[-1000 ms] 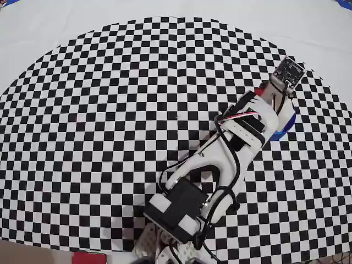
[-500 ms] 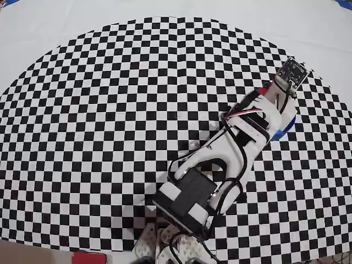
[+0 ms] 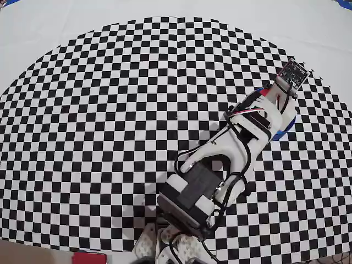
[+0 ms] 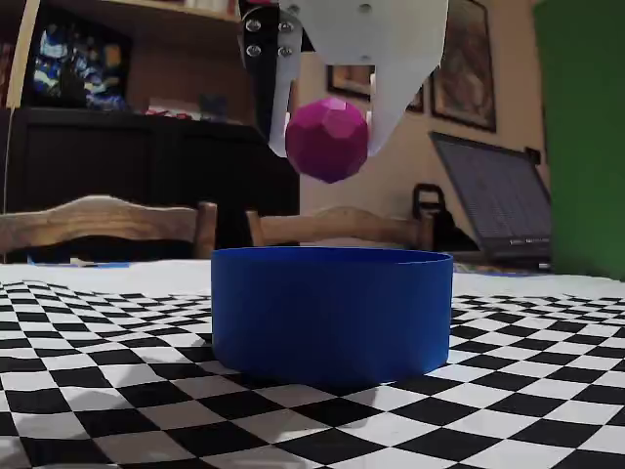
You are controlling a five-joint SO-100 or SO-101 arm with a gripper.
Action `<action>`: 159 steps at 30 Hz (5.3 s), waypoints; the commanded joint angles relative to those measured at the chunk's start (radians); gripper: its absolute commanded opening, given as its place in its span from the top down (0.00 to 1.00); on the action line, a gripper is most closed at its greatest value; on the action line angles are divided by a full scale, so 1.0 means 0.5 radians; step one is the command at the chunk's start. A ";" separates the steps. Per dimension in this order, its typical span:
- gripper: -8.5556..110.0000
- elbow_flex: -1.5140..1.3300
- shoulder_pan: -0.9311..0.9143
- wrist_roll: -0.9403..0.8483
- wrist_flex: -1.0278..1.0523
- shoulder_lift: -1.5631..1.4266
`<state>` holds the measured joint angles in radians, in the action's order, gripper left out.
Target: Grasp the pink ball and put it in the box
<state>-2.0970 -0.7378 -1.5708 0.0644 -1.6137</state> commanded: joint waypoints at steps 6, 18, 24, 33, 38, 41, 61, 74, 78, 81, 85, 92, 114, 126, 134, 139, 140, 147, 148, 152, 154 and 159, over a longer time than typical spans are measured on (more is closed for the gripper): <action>0.93 0.123 -0.021 -0.012 -0.058 0.052; 0.93 0.150 -0.028 -0.012 -0.074 0.144; 0.93 0.172 -0.028 -0.012 -0.083 0.181; 0.93 0.212 -0.031 -0.012 -0.095 0.242; 0.93 0.215 -0.031 -0.012 -0.098 0.258; 0.93 0.215 -0.031 -0.012 -0.101 0.264; 0.93 0.215 -0.031 -0.012 -0.123 0.319; 0.93 0.215 -0.037 -0.012 -0.123 0.316; 0.93 0.215 -0.040 -0.012 -0.123 0.316; 0.93 0.215 -0.040 -0.012 -0.123 0.316; 0.93 0.215 -0.046 -0.012 -0.123 0.313; 0.93 0.215 -0.052 -0.012 -0.132 0.313; 0.92 0.215 -0.058 -0.012 -0.156 0.316; 0.65 0.196 -0.061 0.009 -0.313 0.310; 0.66 0.193 0.028 0.347 -0.291 0.049; 0.66 0.190 0.181 0.859 -0.279 -0.184; 0.68 0.184 0.215 0.960 -0.273 -0.230; 0.93 -0.046 0.451 1.598 -0.252 -0.647; 0.93 -0.098 0.485 1.694 -0.245 -0.715; 0.93 -0.316 0.638 1.954 -0.141 -1.000; 0.93 -0.485 0.724 2.071 -0.132 -1.181; 0.93 -0.884 0.896 2.399 -0.058 -1.638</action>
<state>-2.4728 -0.3329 -0.4403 0.0169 -2.2964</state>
